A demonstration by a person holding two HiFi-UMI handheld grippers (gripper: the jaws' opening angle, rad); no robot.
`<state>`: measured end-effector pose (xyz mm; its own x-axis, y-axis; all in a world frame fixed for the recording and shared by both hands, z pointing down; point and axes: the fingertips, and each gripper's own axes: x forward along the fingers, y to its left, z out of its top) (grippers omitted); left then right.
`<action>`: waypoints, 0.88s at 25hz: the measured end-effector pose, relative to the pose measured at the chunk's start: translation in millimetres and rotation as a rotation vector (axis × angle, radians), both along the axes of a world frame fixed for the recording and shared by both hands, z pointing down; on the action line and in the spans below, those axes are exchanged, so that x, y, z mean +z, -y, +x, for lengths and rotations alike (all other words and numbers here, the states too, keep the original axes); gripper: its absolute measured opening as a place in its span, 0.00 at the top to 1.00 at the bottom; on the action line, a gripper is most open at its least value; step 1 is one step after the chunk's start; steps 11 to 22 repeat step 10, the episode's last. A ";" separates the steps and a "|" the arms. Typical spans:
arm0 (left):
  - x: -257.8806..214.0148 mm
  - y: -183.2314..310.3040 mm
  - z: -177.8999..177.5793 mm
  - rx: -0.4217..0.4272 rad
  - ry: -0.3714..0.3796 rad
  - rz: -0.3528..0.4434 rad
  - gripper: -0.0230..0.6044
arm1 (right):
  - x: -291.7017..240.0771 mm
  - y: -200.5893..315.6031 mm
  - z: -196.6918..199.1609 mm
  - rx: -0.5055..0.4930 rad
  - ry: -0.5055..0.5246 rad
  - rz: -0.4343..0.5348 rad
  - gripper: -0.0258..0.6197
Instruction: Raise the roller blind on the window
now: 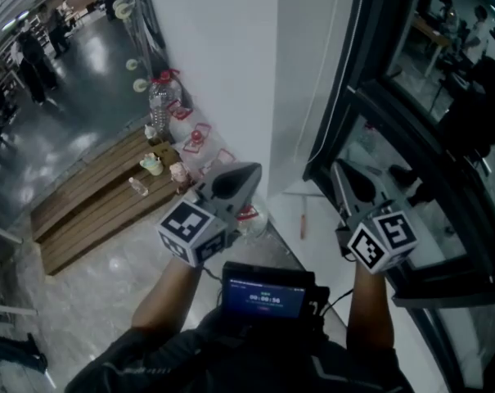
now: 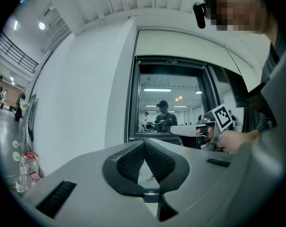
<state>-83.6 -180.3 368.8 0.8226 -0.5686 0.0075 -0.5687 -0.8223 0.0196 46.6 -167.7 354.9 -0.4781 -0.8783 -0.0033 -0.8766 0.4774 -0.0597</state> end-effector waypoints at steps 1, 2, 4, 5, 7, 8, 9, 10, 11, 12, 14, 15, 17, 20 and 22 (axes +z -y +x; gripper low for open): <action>0.2 -1.3 0.9 0.004 -0.001 0.000 0.98 | -0.7 -0.9 0.6 0.001 0.000 0.003 0.93; 0.9 -2.7 1.9 0.008 -0.002 0.001 0.98 | -1.3 -1.7 1.3 0.002 0.000 0.005 0.93; 1.8 -4.6 4.4 0.012 -0.003 0.000 0.98 | -1.4 -2.7 3.0 0.002 0.000 0.008 0.93; 1.8 -5.0 5.4 0.012 -0.006 -0.001 0.98 | -1.1 -3.2 3.5 0.002 0.000 0.008 0.93; 1.5 -5.7 7.1 0.010 -0.014 -0.007 0.98 | -0.5 -4.5 4.2 0.000 -0.001 0.007 0.93; 0.8 -6.3 7.9 0.009 -0.018 -0.011 0.98 | -0.5 -5.3 4.5 0.000 -0.001 0.006 0.93; 0.3 -7.1 8.8 0.009 -0.022 -0.014 0.98 | -0.6 -6.2 4.7 -0.001 -0.002 0.005 0.93; -0.3 -7.9 9.6 0.009 -0.025 -0.018 0.98 | -0.7 -7.0 5.0 -0.001 -0.004 0.005 0.93; -0.3 -7.9 9.6 0.009 -0.025 -0.018 0.98 | -0.7 -7.0 5.0 -0.001 -0.004 0.005 0.93; -0.3 -7.9 9.6 0.009 -0.025 -0.018 0.98 | -0.7 -7.0 5.0 -0.001 -0.004 0.005 0.93; -0.3 -7.9 9.6 0.009 -0.025 -0.018 0.98 | -0.7 -7.0 5.0 -0.001 -0.004 0.005 0.93; -0.3 -7.9 9.6 0.009 -0.025 -0.018 0.98 | -0.7 -7.0 5.0 -0.001 -0.004 0.005 0.93; -0.3 -7.9 9.6 0.009 -0.025 -0.018 0.98 | -0.7 -7.0 5.0 -0.001 -0.004 0.005 0.93; -0.3 -7.9 9.6 0.009 -0.025 -0.018 0.98 | -0.7 -7.0 5.0 -0.001 -0.004 0.005 0.93; -0.3 -7.9 9.6 0.009 -0.025 -0.018 0.98 | -0.7 -7.0 5.0 -0.001 -0.004 0.005 0.93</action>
